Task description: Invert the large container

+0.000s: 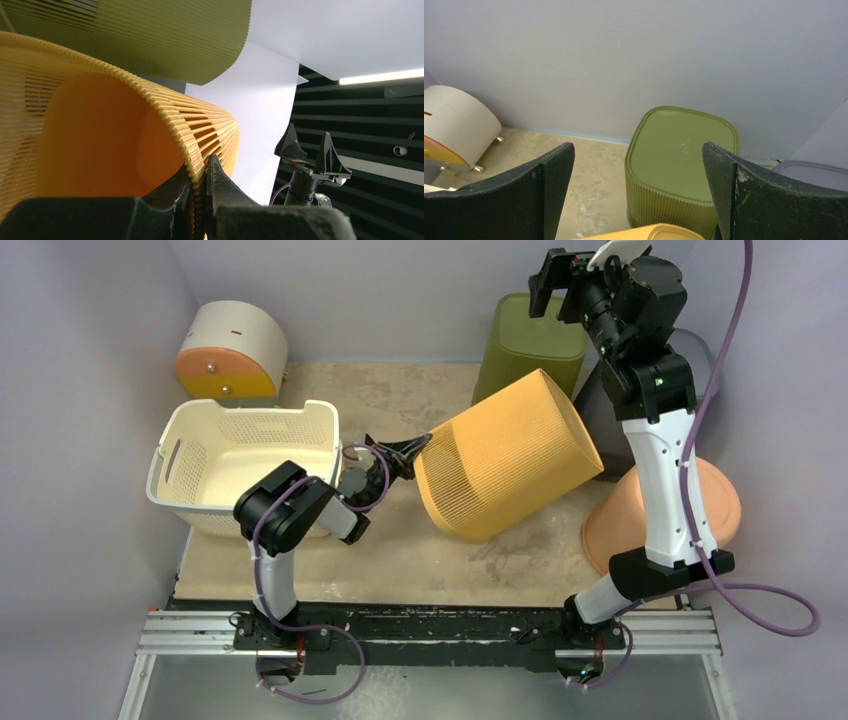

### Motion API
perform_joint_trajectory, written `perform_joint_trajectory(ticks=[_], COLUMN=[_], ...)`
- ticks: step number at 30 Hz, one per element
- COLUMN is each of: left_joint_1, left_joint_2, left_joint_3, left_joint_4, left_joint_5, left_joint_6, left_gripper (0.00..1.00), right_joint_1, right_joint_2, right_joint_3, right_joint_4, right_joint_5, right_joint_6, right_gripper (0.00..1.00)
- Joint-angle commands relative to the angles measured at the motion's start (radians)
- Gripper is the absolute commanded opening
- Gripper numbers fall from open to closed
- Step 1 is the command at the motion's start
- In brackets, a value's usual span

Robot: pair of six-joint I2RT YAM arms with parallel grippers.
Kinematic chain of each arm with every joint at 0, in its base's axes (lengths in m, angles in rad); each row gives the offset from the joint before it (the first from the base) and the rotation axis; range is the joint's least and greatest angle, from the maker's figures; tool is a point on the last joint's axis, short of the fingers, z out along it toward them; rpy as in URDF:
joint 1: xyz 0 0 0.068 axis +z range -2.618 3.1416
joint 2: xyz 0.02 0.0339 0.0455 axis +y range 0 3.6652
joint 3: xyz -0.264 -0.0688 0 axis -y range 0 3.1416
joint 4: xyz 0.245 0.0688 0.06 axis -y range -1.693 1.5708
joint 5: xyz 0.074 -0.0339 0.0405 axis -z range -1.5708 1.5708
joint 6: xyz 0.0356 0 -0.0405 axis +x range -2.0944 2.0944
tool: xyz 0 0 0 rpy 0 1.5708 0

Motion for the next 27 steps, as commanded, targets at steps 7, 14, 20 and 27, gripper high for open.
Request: perform_joint_trajectory(ticks=[7,14,20,27], left_joint_1=[0.039,0.054,0.057,0.057], left_joint_2=[0.176,0.229,0.241,0.164], left_joint_3=[-0.064,-0.046,-0.027,0.003], left_joint_4=[0.183,0.182,0.143,-0.148], left_joint_5=[0.166,0.208,0.237,0.283], left_joint_6=[0.117,0.128,0.144,0.303], left_gripper=[0.26,0.36,0.36,0.37], right_joint_1=[0.002,0.002,0.002,0.002], right_joint_2=[-0.005,-0.015,-0.015,-0.022], right_joint_3=[-0.033,-0.079,-0.103,-0.128], right_joint_4=[0.067,0.069,0.068,0.071], right_joint_5=[-0.032,-0.044,-0.061,-0.068], right_joint_6=[-0.022,-0.017,-0.004,0.001], right_gripper=[1.0,1.0,1.0,1.0])
